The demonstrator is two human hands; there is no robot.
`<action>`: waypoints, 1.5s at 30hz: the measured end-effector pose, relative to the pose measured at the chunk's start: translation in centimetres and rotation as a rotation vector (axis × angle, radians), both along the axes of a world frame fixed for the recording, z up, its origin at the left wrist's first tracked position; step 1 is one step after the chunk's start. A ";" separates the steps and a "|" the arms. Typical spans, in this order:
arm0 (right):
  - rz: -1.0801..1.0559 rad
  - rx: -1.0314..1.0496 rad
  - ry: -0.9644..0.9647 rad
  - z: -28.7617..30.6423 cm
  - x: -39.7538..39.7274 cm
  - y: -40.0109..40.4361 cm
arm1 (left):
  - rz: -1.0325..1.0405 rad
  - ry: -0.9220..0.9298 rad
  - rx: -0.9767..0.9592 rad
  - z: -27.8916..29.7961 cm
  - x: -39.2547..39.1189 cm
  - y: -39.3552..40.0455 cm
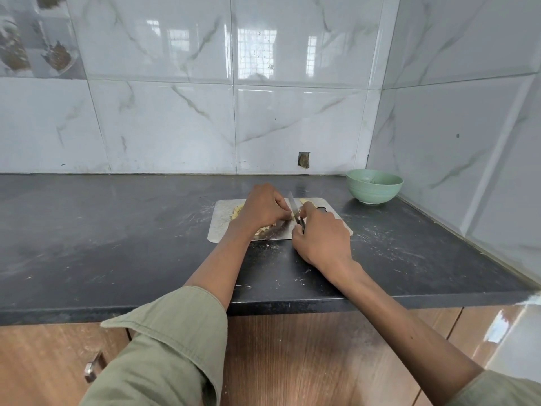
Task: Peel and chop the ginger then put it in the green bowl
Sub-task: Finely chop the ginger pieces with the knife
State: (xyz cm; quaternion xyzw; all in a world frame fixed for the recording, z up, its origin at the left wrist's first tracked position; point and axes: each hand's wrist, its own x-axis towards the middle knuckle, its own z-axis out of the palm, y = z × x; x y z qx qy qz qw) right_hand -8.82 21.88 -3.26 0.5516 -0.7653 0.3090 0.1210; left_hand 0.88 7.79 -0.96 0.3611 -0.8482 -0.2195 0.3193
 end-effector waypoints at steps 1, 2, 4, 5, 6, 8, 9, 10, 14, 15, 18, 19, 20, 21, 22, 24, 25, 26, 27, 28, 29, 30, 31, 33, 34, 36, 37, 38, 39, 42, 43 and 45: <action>0.004 0.000 0.006 0.0 0.1 0.1 | -0.001 0.003 0.003 0.0 0.0 0.0; 0.007 0.000 0.010 0.0 0.1 0.1 | 0.000 0.006 0.002 0.0 0.0 0.1; 0.011 0.005 0.012 0.1 0.2 0.1 | -0.001 0.009 -0.001 0.0 0.0 0.0; 0.011 0.009 0.011 0.1 0.2 0.1 | -0.001 0.011 0.000 0.0 0.0 0.1; 0.011 0.011 0.010 0.1 0.2 0.2 | 0.000 0.011 -0.001 0.0 0.0 0.1; 0.010 0.012 0.014 0.2 0.2 0.2 | 0.002 0.011 -0.008 -0.1 0.0 0.2; 0.011 0.011 0.016 0.2 0.2 0.3 | 0.004 0.012 -0.013 -0.1 0.0 0.2; 0.012 0.010 0.017 0.2 0.2 0.3 | 0.004 0.013 -0.015 -0.1 0.0 0.2; 0.015 0.011 0.013 0.2 0.2 0.2 | 0.009 0.019 -0.012 -0.1 -0.1 0.2; 0.015 0.013 0.011 0.2 0.2 0.2 | 0.010 0.019 -0.013 -0.1 -0.1 0.2; 0.019 0.013 0.009 0.1 0.2 0.2 | 0.008 0.016 -0.019 -0.2 -0.1 0.1; 0.020 0.010 0.010 0.1 0.2 0.2 | 0.009 0.016 -0.021 -0.2 -0.2 0.1; 0.020 0.008 0.011 0.1 0.2 0.2 | 0.009 0.016 -0.022 -0.1 -0.2 0.1; 0.020 0.007 0.012 0.1 0.2 0.2 | 0.007 0.018 -0.023 -0.1 -0.2 0.1; 0.021 0.006 0.012 0.1 0.2 0.2 | 0.005 0.021 -0.026 -0.1 -0.2 0.1; 0.019 0.007 0.015 0.1 0.2 0.1 | 0.002 0.023 -0.024 -0.1 -0.2 0.1; 0.018 0.009 0.018 0.1 0.2 0.1 | 0.003 0.024 -0.023 -0.1 -0.2 0.1; 0.018 0.011 0.018 0.1 0.1 0.0 | 0.004 0.024 -0.024 -0.2 -0.2 0.1; 0.019 0.015 0.014 0.1 0.1 0.0 | 0.003 0.024 -0.026 -0.2 -0.2 0.1; 0.021 0.023 0.009 0.1 0.0 -0.1 | 0.003 0.024 -0.027 -0.2 -0.2 0.1; 0.023 0.034 0.004 0.1 -0.1 -0.2 | 0.004 0.022 -0.027 -0.2 -0.2 0.2; 0.025 0.049 0.002 0.2 -0.3 -0.3 | 0.004 0.020 -0.026 -0.2 -0.2 0.2; 0.026 0.062 0.000 0.3 -0.4 -0.5 | 0.001 0.020 -0.025 -0.2 -0.2 0.2; 0.029 0.077 -0.006 0.5 -0.5 -0.8 | -0.007 0.022 -0.026 -0.1 -0.1 0.4; 0.031 0.077 -0.007 0.6 -0.5 -0.9 | -0.009 0.022 -0.029 -0.1 -0.1 0.5; 0.025 0.069 0.002 0.5 -0.4 -0.7 | -0.014 0.030 -0.037 -0.1 -0.1 0.5; 0.020 0.062 0.011 0.5 -0.3 -0.4 | -0.014 0.034 -0.040 -0.2 -0.1 0.6; 0.013 0.053 0.015 0.3 -0.4 -0.2 | -0.010 0.036 -0.041 -0.1 -0.1 0.6; 0.008 0.048 0.016 0.2 -0.4 0.0 | -0.005 0.039 -0.041 -0.1 -0.1 0.7; 0.006 0.056 0.000 0.3 -0.5 0.0 | -0.014 0.044 -0.031 -0.3 -0.1 0.5; 0.010 0.062 -0.002 0.5 -0.5 -0.2 | -0.020 0.042 -0.026 -0.2 -0.1 0.5; 0.013 0.078 0.007 0.9 -0.2 -0.5 | -0.040 0.040 -0.021 -0.2 0.0 0.7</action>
